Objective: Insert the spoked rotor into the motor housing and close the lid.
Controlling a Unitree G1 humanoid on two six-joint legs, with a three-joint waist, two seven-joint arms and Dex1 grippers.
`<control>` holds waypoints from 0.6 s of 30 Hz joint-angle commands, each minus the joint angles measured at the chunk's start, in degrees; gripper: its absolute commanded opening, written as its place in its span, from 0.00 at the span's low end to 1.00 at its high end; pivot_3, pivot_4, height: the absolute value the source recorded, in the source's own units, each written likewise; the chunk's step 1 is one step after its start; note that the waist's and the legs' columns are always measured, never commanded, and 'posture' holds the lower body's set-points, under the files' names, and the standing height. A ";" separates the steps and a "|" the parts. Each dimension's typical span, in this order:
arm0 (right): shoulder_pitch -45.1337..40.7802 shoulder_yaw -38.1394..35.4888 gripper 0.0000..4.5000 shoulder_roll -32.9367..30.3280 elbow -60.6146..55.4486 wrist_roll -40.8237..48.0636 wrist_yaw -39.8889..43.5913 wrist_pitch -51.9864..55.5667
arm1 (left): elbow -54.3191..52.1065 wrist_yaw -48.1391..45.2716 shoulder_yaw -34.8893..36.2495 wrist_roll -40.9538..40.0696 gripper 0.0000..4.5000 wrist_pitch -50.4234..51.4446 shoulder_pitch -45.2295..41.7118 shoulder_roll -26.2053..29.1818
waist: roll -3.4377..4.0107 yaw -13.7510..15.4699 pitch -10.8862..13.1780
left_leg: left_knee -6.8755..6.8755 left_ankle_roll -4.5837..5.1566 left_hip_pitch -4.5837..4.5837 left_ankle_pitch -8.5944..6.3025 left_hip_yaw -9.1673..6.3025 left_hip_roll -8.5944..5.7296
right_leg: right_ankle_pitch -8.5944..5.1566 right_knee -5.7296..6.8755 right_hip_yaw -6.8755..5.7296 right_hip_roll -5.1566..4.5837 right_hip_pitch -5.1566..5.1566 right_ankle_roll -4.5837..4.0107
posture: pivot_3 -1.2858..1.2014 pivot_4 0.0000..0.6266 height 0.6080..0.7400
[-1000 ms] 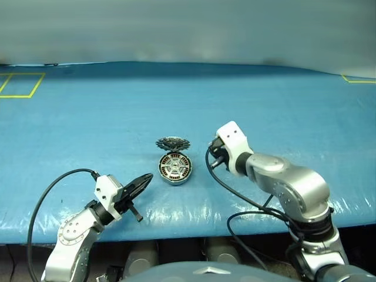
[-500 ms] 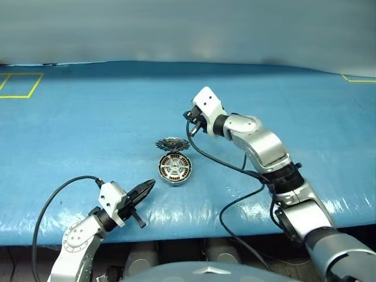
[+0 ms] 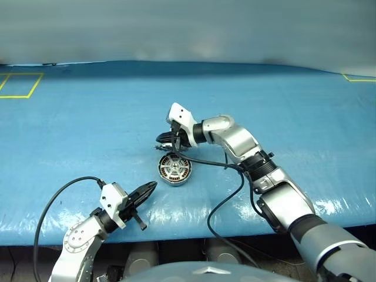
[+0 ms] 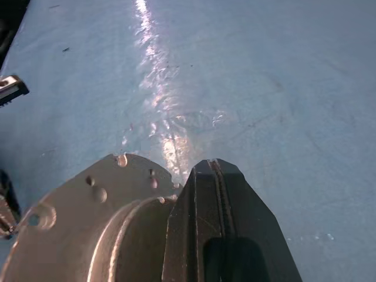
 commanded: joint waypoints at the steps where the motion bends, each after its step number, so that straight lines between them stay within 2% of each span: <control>1: 0.71 1.21 0.00 -1.49 -4.45 1.66 6.77 2.88 | 0.28 -0.09 -0.14 -0.42 0.01 -1.30 0.64 -0.25 | 0.05 0.04 0.03 | 0.00 0.00 0.00 0.00 0.00 0.00 | 0.00 0.00 0.00 0.00 0.00 0.00 | 0.52 0.24 1.00; 7: 6.77 3.04 0.00 -3.79 -11.35 0.97 7.69 5.58 | 0.91 -0.32 -0.47 -0.60 0.01 -1.02 0.61 -0.11 | 0.06 0.14 0.03 | -0.01 0.00 -0.01 0.00 -0.04 -0.01 | -0.02 -0.01 -0.05 -0.01 0.01 -0.01 | 0.52 0.24 1.00; 14: 16.16 -2.45 0.00 -0.01 -19.12 1.74 -3.82 6.22 | 0.87 -0.58 -0.65 -0.85 0.01 -0.48 0.22 0.17 | 0.05 0.02 0.02 | 0.03 -0.01 0.05 0.00 -0.01 0.00 | -0.02 0.05 -0.04 0.00 0.02 0.01 | 0.52 0.24 1.00; 18: 22.87 -4.42 0.00 1.87 -29.78 2.96 -10.20 7.35 | 0.54 -0.28 -0.60 -0.45 0.01 -0.95 0.69 0.27 | 0.05 0.16 0.03 | 0.02 -0.01 0.01 0.00 -0.03 -0.01 | -0.03 0.03 -0.03 -0.01 0.01 0.02 | 0.52 0.24 1.00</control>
